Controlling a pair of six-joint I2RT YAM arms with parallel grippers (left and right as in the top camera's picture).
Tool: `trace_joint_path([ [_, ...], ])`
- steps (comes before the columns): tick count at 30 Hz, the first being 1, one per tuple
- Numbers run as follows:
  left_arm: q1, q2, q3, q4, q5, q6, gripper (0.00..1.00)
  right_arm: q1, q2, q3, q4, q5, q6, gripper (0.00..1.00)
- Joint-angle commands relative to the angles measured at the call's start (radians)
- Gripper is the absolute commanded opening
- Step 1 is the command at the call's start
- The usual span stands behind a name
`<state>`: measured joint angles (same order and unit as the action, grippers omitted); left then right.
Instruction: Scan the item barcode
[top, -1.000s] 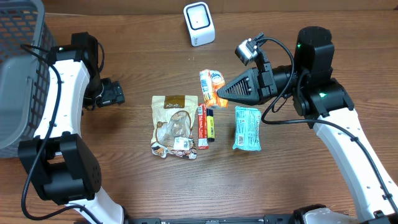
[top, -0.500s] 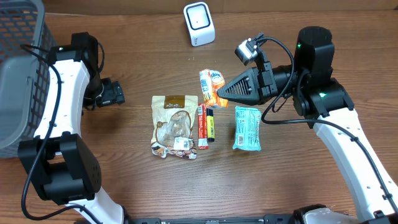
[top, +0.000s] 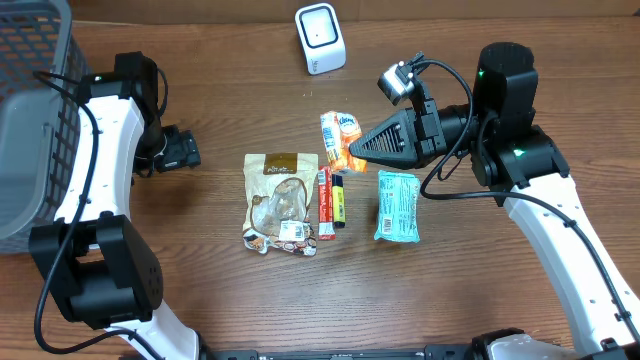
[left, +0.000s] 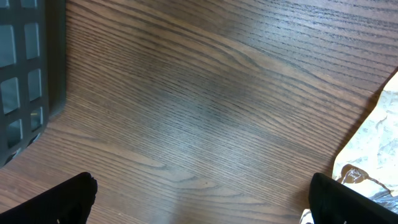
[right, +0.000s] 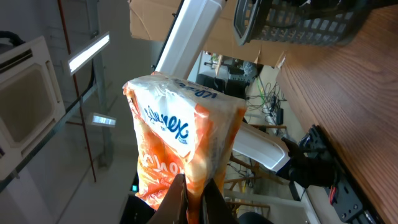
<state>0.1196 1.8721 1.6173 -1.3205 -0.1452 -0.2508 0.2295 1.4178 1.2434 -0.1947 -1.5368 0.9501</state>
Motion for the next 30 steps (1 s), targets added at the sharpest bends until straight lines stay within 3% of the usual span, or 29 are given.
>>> trace_joint_path([
  [1,-0.002,0.007,0.013,-0.002,0.008,0.019,1.00,-0.003,-0.005,0.013,0.006,0.000,-0.021,0.04],
  [8,-0.002,0.007,0.013,-0.002,0.008,0.019,1.00,0.008,-0.005,0.013,-0.055,0.144,-0.150,0.04],
  [16,-0.002,0.007,0.013,-0.002,0.008,0.019,1.00,0.008,-0.003,0.013,-0.432,0.576,-0.515,0.04],
  [25,-0.002,0.007,0.013,-0.002,0.008,0.019,1.00,0.008,-0.002,0.013,-0.628,0.948,-0.575,0.04],
  [30,-0.002,0.007,0.013,-0.002,0.008,0.019,1.00,-0.024,0.007,0.084,-0.670,0.998,-0.559,0.03],
])
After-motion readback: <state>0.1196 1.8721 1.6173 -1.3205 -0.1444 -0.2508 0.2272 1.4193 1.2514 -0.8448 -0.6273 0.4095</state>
